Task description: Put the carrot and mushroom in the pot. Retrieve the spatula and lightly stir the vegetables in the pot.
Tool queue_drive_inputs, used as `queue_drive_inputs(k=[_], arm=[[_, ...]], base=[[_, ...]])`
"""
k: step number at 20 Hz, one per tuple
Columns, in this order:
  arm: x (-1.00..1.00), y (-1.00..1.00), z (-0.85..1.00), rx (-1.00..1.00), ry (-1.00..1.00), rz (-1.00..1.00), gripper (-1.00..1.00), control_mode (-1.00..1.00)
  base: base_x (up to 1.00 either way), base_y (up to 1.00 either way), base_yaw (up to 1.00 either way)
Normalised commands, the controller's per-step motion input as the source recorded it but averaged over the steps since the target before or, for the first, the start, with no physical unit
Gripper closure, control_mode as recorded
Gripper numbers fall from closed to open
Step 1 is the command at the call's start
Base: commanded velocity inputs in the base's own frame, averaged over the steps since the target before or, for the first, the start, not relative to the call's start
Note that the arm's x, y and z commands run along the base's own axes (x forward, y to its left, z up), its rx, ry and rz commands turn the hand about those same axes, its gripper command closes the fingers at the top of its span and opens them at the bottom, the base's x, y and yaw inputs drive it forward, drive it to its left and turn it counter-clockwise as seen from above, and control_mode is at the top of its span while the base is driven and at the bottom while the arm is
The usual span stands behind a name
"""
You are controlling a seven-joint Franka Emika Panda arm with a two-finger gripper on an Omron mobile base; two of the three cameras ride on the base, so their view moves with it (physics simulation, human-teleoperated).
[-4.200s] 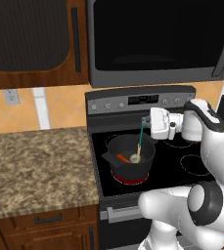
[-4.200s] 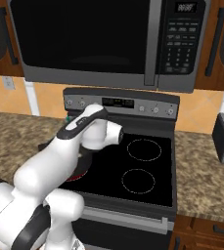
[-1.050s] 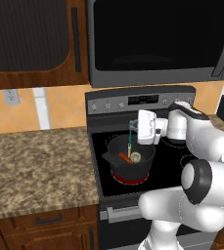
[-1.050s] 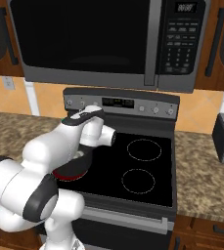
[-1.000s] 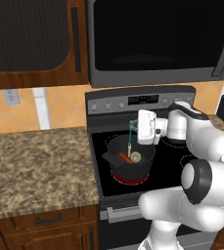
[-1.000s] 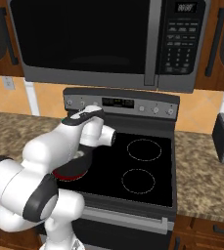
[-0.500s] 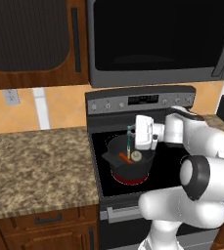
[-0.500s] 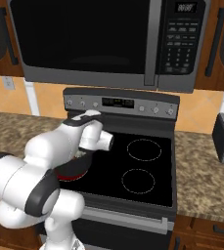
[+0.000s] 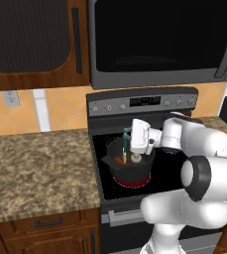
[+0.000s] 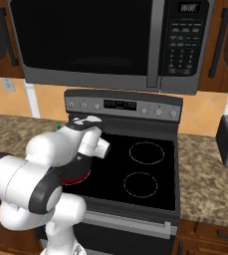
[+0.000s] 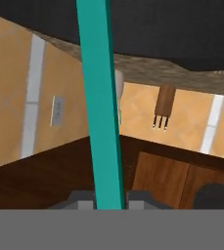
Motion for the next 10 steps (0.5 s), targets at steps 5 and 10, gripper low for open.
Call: queue_drive_inputs(k=[5, 10], arm=[[-0.25, -0.02, 0.04, 0.06, 0.00, -0.01, 1.00, -1.00], [-0.24, -0.15, 0.06, 0.00, 0.01, -0.03, 1.00, -1.00]], base=[[0.00, 0.00, 0.00], [0.00, 0.00, 0.00]])
